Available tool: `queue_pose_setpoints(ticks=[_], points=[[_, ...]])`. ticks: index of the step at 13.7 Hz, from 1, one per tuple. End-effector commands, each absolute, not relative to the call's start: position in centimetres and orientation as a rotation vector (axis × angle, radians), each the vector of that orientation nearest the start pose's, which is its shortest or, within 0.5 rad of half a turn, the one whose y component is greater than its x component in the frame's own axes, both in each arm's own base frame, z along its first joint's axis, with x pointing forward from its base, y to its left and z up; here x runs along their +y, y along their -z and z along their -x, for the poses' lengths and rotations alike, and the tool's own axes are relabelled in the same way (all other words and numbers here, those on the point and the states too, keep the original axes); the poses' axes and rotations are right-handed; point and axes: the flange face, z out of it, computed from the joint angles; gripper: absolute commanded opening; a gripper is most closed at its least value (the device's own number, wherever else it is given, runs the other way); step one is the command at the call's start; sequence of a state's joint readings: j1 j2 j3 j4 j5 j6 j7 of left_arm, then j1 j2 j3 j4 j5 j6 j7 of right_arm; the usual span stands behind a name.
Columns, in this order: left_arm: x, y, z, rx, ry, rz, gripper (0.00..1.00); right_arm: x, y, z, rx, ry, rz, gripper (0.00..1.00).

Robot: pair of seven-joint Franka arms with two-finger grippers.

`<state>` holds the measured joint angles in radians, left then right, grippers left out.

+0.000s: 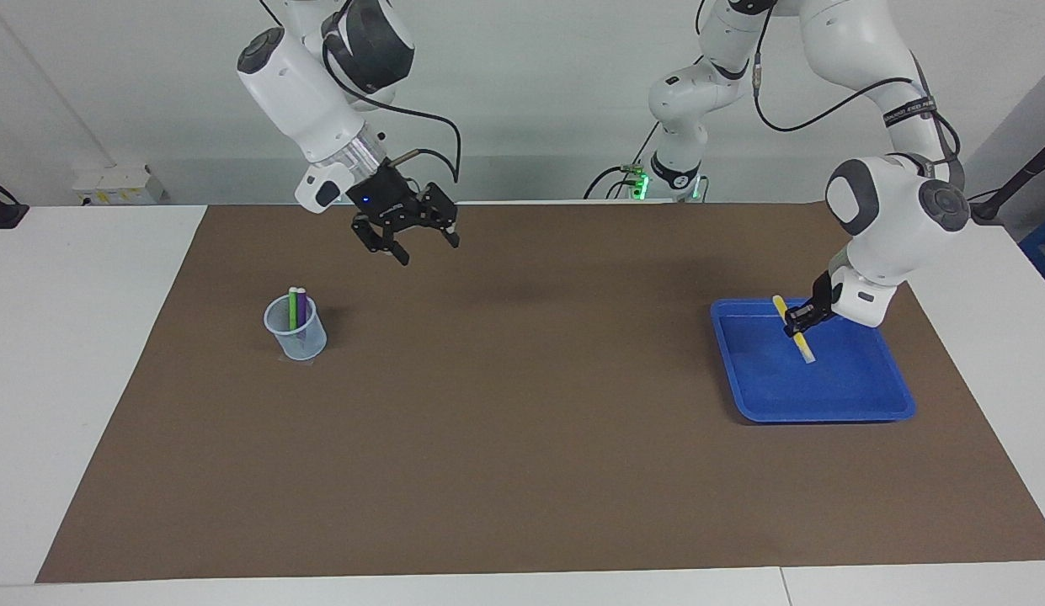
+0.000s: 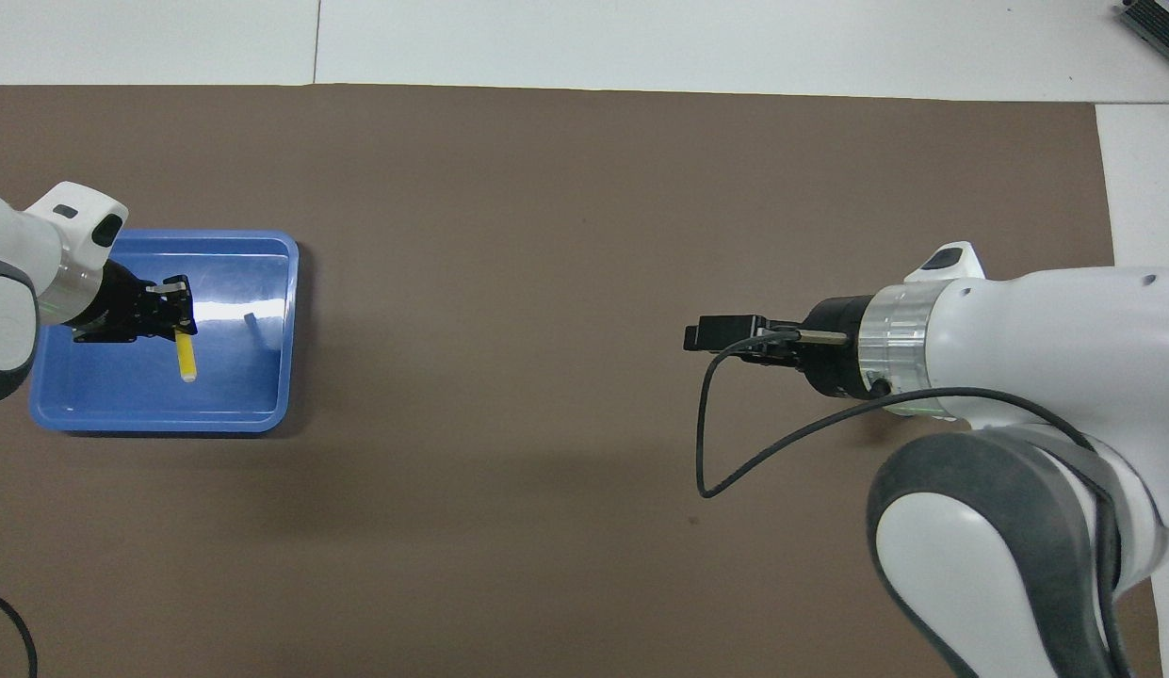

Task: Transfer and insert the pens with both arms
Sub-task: 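Lift the yellow pen with the left gripper toward the approaching right gripper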

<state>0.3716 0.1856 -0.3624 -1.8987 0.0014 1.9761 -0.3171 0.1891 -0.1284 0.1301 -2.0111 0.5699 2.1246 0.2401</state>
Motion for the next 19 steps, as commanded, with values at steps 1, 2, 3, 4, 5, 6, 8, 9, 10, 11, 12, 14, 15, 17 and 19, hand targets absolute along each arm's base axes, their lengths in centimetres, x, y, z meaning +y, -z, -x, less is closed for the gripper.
queue_pose_setpoints(ticks=[1,2,3,4,5,6,8,9,10,11,12,14,15,17,19], points=[[-1.9,-42.5,-58.1,-0.58,-0.266,3.107,0.0,21.5,-54.6,-51.0,0.287,0.102,2.533,1.0],[-2.6,-43.6,-58.1,-0.689,-0.312,3.112,0.0,22.1,-54.7,-50.9,0.298,0.094,2.52,1.0],[-3.7,-45.5,-57.9,-0.824,-0.336,3.128,0.0,22.3,-54.8,-50.8,0.32,0.084,2.5,1.0],[-5.5,-46.7,-57.6,-0.944,-0.371,3.134,0.0,22.6,-54.9,-50.7,0.362,0.063,2.475,1.0],[-6.6,-47.6,-57.4,-1.087,-0.388,3.115,0.0,23.2,-55.0,-50.6,0.409,0.051,2.446,1.0],[-7.3,-47.8,-57.1,-1.198,-0.439,3.087,0.0,24.5,-55.2,-50.2,0.426,0.068,2.431,1.0],[-8.8,-48.6,-56.3,-1.385,-0.579,3.071,0.0,26.1,-55.3,-49.6,0.486,0.067,2.408,1.0],[-9.5,-49.5,-55.8,-1.477,-0.614,3.054,0.0,26.7,-55.4,-49.3,0.525,0.049,2.397,1.0],[-10.6,-50.1,-55.5,-1.582,-0.662,3.022,0.0,27.5,-55.4,-48.9,0.538,0.034,2.393,1.0],[-11.2,-50.5,-55.4,-1.704,-0.715,2.973,0.0,28.0,-55.5,-48.7,0.538,0.034,2.389,1.0],[-11.7,-51.1,-55.2,-1.772,-0.749,2.951,0.0,28.0,-55.7,-48.8,0.54,0.056,2.382,1.0],[-13.4,-51.6,-53.8,-1.883,-0.806,2.922,0.0,29.5,-55.7,-48.5,0.537,0.099,2.36,1.0],[-13.7,-51.4,-53.0,-1.972,-0.815,2.886,0.0,30.8,-56.1,-48.1,0.544,0.135,2.334,1.0],[-15.6,-51.0,-50.8,-2.175,-0.812,2.785,0.0,33.2,-55.9,-47.5,0.562,0.175,2.296,1.0],[-17.7,-50.7,-49.2,-2.34,-0.77,2.671,0.0,33.6,-55.7,-47.7,0.569,0.18,2.29,1.0]])
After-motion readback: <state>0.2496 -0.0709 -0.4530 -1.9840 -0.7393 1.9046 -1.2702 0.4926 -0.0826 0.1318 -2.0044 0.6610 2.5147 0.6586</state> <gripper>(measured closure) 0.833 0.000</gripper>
